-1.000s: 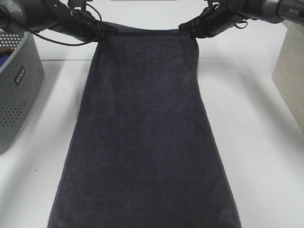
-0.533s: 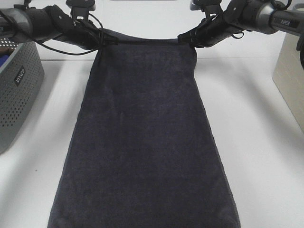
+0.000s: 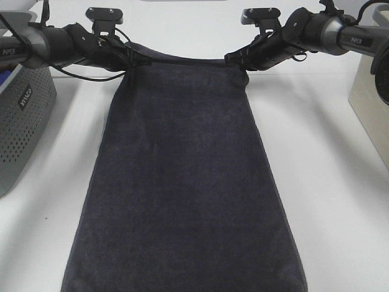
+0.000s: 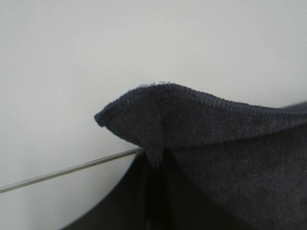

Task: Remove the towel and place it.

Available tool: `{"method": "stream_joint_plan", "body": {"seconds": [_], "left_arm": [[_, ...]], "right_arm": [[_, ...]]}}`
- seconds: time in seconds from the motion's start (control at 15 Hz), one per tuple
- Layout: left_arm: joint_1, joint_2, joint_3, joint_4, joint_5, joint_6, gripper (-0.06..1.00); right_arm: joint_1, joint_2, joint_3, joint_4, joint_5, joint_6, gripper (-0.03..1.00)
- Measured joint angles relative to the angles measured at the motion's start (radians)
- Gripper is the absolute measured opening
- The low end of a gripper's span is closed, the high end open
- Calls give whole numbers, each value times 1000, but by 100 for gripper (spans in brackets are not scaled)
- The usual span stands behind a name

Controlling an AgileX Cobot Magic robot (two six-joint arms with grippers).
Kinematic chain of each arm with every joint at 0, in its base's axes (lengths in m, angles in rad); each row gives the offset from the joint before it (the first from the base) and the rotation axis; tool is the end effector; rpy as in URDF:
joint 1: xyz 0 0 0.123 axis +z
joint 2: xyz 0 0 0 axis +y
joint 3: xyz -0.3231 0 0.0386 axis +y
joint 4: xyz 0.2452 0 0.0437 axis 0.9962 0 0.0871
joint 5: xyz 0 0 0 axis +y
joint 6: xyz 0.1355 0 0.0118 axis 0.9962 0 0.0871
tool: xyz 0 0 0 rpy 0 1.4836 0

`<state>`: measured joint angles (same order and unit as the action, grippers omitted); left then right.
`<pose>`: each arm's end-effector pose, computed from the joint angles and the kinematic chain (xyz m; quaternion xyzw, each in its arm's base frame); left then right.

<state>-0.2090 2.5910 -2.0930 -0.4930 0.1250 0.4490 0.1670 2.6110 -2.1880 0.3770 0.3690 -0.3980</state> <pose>0.6338 -0.1426 0.1128 0.0874 0.8607 -0.0877 0.4938 0.6325 0.1249 0.1075 -0.1234 0.8926 0.0863 0.4249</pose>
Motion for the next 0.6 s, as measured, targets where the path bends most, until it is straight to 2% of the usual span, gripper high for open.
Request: {"method": "stream_joint_plan", "body": {"seconds": [0.07, 0.13, 0.2, 0.33, 0.4, 0.6], "left_arm": [[0, 0, 0, 0, -4, 0, 12], [0, 0, 0, 0, -9, 0, 16], [0, 0, 0, 0, -11, 0, 29], [0, 0, 0, 0, -17, 0, 58], [0, 0, 0, 0, -18, 0, 76], [0, 0, 0, 0, -1, 0, 81]], "right_arm": [[0, 2, 0, 6, -6, 0, 8], [0, 3, 0, 8, -8, 0, 19], [0, 3, 0, 8, -8, 0, 25], [0, 4, 0, 8, -6, 0, 56], [0, 4, 0, -3, 13, 0, 70], [0, -29, 0, -43, 63, 0, 74]]}}
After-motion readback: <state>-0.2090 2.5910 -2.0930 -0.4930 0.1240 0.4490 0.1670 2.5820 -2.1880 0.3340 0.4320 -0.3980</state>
